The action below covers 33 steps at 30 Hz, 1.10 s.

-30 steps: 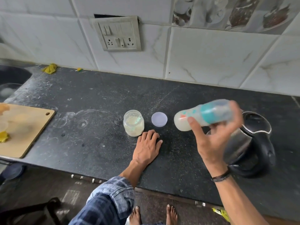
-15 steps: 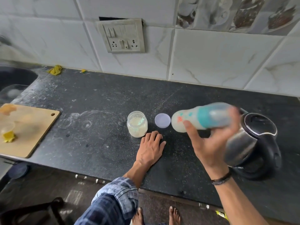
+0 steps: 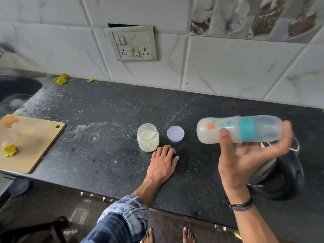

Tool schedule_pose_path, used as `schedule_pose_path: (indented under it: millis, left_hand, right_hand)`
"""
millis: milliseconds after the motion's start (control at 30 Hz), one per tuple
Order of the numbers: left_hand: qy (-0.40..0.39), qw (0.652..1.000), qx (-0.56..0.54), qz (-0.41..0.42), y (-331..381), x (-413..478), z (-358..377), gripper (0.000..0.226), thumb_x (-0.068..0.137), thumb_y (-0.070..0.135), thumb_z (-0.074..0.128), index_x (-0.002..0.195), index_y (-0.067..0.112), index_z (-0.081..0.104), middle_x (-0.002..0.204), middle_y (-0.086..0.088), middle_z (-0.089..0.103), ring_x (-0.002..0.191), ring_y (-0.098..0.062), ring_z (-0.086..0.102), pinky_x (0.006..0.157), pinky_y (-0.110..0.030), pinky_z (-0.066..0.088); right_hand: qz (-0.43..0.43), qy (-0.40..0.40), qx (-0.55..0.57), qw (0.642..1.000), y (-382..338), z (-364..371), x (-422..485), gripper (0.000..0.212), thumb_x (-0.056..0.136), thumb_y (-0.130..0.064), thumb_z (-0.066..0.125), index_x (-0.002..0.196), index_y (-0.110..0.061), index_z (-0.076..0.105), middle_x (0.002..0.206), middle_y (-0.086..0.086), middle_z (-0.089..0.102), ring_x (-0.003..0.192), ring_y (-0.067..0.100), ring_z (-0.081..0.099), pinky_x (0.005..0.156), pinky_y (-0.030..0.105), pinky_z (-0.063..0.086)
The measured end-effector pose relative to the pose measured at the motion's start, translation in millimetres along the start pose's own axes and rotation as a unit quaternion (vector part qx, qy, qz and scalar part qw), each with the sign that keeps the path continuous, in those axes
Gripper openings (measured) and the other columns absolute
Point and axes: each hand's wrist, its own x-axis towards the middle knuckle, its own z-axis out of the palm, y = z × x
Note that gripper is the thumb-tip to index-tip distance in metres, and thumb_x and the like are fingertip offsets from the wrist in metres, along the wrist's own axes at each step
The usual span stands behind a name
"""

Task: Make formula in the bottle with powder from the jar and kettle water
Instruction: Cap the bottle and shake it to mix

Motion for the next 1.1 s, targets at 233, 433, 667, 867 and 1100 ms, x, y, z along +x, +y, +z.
schedule_pose_path:
  millis: [233,433,667,867,1100]
  left_hand:
    - [0.000,1.000,-0.004,0.000,-1,-1,2,0.033,0.106,0.048,0.041,0.121,0.023,0.056,0.130,0.004,0.053,0.109,-0.021,0.050,0.094,-0.038,0.043]
    - [0.003,1.000,0.003,-0.002,-2,0,3,0.032,0.106,0.048,0.042,0.120,0.023,0.056,0.130,0.004,0.053,0.109,-0.021,0.049,0.093,-0.039,0.043]
    - [0.002,1.000,-0.002,-0.002,-2,0,4,0.031,0.106,0.048,0.042,0.119,0.023,0.055,0.128,0.004,0.052,0.107,-0.021,0.049,0.091,-0.039,0.043]
    - [0.010,1.000,0.001,0.001,-3,0,6,0.030,0.106,0.047,0.042,0.119,0.023,0.054,0.127,0.004,0.053,0.106,-0.021,0.049,0.090,-0.038,0.044]
    - [0.004,1.000,-0.002,0.001,-1,0,3,0.030,0.106,0.047,0.045,0.120,0.022,0.055,0.128,0.003,0.053,0.107,-0.022,0.050,0.091,-0.039,0.044]
  right_hand:
    - [0.112,-0.075,-0.045,0.990,8,-4,-6,0.090,0.085,-0.022,0.089,0.149,-0.030,0.028,0.148,-0.012,0.044,0.129,0.019,0.058,0.097,0.047,0.061]
    - [0.106,-0.087,-0.065,0.988,8,-1,-3,0.091,0.089,-0.033,0.084,0.154,-0.023,0.022,0.148,-0.024,0.045,0.128,0.009,0.059,0.098,0.043,0.061]
    - [0.035,-0.056,-0.044,0.997,6,-4,-8,0.089,0.091,-0.030,0.083,0.154,-0.030,0.021,0.156,-0.020,0.035,0.137,0.018,0.054,0.100,0.038,0.060]
    - [0.117,-0.079,-0.028,0.990,-1,-7,-16,0.089,0.089,-0.033,0.085,0.153,-0.041,0.023,0.153,-0.017,0.042,0.132,0.020,0.061,0.097,0.044,0.062]
    - [0.168,-0.129,-0.073,0.975,5,-11,-20,0.087,0.085,-0.031,0.088,0.149,-0.038,0.029,0.146,-0.016,0.050,0.126,0.013,0.063,0.098,0.046,0.061]
